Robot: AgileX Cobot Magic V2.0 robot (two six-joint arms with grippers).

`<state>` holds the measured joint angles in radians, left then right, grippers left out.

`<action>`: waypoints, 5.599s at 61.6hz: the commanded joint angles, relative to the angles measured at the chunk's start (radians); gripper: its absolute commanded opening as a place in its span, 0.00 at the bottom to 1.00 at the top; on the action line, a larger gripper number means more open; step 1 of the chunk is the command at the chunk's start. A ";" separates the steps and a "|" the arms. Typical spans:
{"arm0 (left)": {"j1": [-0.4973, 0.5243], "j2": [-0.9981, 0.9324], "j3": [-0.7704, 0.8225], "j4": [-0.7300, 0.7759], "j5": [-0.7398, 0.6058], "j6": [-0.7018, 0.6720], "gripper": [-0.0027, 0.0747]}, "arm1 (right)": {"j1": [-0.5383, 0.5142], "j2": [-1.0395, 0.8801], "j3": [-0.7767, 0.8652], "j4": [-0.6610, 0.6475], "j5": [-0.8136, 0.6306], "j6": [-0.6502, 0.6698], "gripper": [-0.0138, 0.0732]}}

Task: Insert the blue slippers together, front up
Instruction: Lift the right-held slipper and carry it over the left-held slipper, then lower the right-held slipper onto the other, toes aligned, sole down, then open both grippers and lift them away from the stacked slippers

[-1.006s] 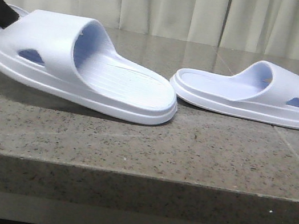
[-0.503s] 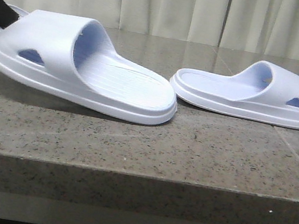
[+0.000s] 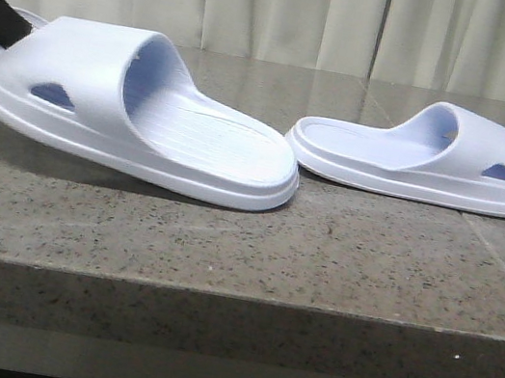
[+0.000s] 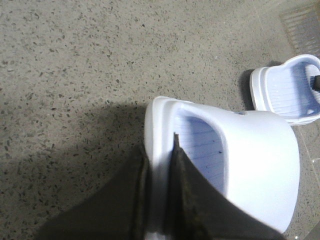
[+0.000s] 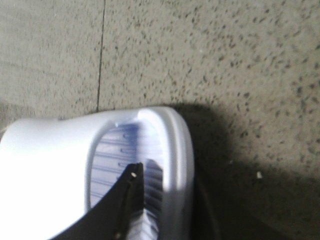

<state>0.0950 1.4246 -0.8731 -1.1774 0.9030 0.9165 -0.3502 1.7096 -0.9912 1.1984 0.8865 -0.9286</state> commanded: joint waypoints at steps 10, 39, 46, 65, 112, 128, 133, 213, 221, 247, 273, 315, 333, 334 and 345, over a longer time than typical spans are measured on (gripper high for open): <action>-0.006 -0.023 -0.024 -0.046 0.009 0.006 0.01 | 0.004 -0.030 -0.017 0.016 0.054 -0.025 0.16; -0.021 -0.023 -0.024 -0.172 -0.002 0.006 0.01 | -0.099 -0.214 -0.026 0.017 0.089 0.005 0.08; -0.080 -0.023 -0.024 -0.194 -0.072 0.006 0.01 | -0.187 -0.311 -0.026 0.022 0.118 0.069 0.08; -0.195 -0.001 -0.024 -0.267 -0.273 0.006 0.01 | -0.207 -0.351 -0.025 0.159 0.276 0.099 0.08; -0.195 0.140 -0.024 -0.162 -0.162 0.006 0.01 | 0.150 -0.351 0.059 0.166 -0.077 0.066 0.08; -0.195 0.140 -0.024 -0.136 -0.139 0.006 0.01 | 0.164 -0.351 0.060 0.165 -0.066 0.066 0.08; -0.195 0.140 -0.024 -0.142 -0.141 0.006 0.01 | 0.169 -0.351 0.061 0.160 -0.055 0.066 0.08; -0.195 0.140 -0.024 -0.187 -0.147 0.006 0.01 | 0.653 -0.202 0.097 0.325 -0.249 -0.009 0.08; -0.195 0.140 -0.024 -0.187 -0.147 0.006 0.01 | 0.671 -0.192 0.097 0.326 -0.271 -0.014 0.08; -0.192 0.140 -0.024 -0.187 -0.146 0.006 0.01 | 0.521 -0.300 0.097 0.112 -0.210 -0.016 0.38; -0.192 0.140 -0.024 -0.226 -0.149 0.006 0.01 | 0.206 -0.447 0.097 -0.108 -0.041 0.082 0.80; -0.228 0.140 -0.024 -0.245 -0.192 0.025 0.20 | 0.176 -0.475 0.100 -0.116 -0.023 0.074 0.80; -0.213 0.116 -0.089 -0.053 -0.193 -0.090 0.65 | 0.176 -0.480 0.100 -0.124 -0.006 0.073 0.80; -0.210 0.111 -0.096 -0.023 -0.194 -0.112 0.65 | 0.176 -0.481 0.100 -0.124 -0.002 0.073 0.80; -0.205 0.024 -0.200 0.490 -0.185 -0.464 0.65 | 0.175 -0.554 0.099 -0.180 0.034 0.127 0.80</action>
<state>-0.1135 1.5268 -1.0135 -0.8620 0.7060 0.6105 -0.1707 1.2182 -0.8702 1.0149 0.9034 -0.8295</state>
